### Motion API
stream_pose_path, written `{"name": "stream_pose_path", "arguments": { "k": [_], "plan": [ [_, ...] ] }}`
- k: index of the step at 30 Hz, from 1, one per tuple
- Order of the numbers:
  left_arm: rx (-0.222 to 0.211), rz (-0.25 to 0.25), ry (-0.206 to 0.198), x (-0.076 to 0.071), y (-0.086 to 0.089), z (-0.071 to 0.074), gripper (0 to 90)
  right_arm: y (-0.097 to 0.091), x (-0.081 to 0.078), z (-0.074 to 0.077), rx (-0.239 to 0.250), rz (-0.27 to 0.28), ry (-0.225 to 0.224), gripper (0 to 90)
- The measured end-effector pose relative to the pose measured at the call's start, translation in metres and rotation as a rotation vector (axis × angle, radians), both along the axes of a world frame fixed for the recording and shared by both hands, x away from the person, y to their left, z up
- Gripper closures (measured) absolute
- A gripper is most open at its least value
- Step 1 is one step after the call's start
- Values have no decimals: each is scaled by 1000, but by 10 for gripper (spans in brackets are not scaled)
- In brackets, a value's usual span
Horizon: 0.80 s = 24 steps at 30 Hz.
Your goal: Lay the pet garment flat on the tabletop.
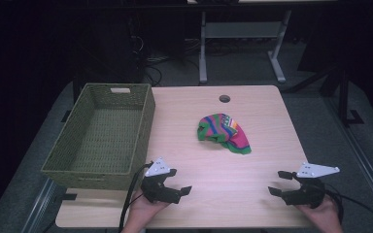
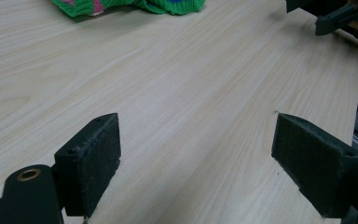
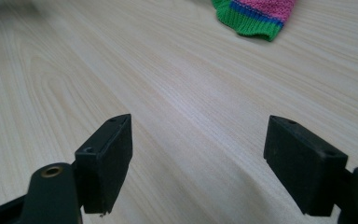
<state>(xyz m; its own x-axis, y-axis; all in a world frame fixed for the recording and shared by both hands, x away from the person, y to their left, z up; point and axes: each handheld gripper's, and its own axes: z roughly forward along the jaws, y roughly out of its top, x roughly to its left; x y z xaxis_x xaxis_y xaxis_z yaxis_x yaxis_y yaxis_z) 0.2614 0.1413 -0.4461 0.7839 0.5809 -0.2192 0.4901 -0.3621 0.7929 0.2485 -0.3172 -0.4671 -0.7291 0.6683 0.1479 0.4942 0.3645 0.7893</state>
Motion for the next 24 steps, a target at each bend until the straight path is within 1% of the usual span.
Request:
{"name": "stream_pose_path", "arguments": {
  "k": [2, 5, 10, 12, 13, 14, 16, 17, 19, 21, 23, 24],
  "plan": [
    [0, 0, 3, 0, -1, 0, 151, 0, 0, 0, -1, -2, 3, 233],
    [12, -8, 2, 1, -1, -1, 151, -1, 2, -1, -6, -3, 7, 232],
    [4, -4, -1, 0, 2, 0, 151, 0, 3, -1, -8, 0, 5, 232],
    [3, -4, -3, 0, 2, -1, 151, 2, 3, 0, -17, 3, 1, 228],
    [6, -5, -1, -1, 2, -1, 151, 4, 4, 1, -19, 12, -2, 228],
    [7, -7, -3, -1, 2, 0, 151, 7, 6, 6, -30, 22, -5, 229],
    [4, -6, -4, -1, 2, 0, 151, 7, 7, 7, -23, 26, -8, 228],
    [5, -5, -7, -1, 3, 0, 151, 10, 10, 12, -20, 40, 0, 226],
    [1, -1, -5, -1, 4, 0, 151, 12, 14, 15, -14, 55, 8, 219],
    [2, 1, -5, -1, 5, 0, 151, 13, 15, 17, -18, 57, 9, 213],
    [-3, 4, -8, -1, 6, 0, 151, 15, 18, 20, -2, 67, 16, 203],
    [-2, 3, -8, -1, 6, 0, 151, 16, 20, 21, -4, 72, 21, 203]
  ]
}}
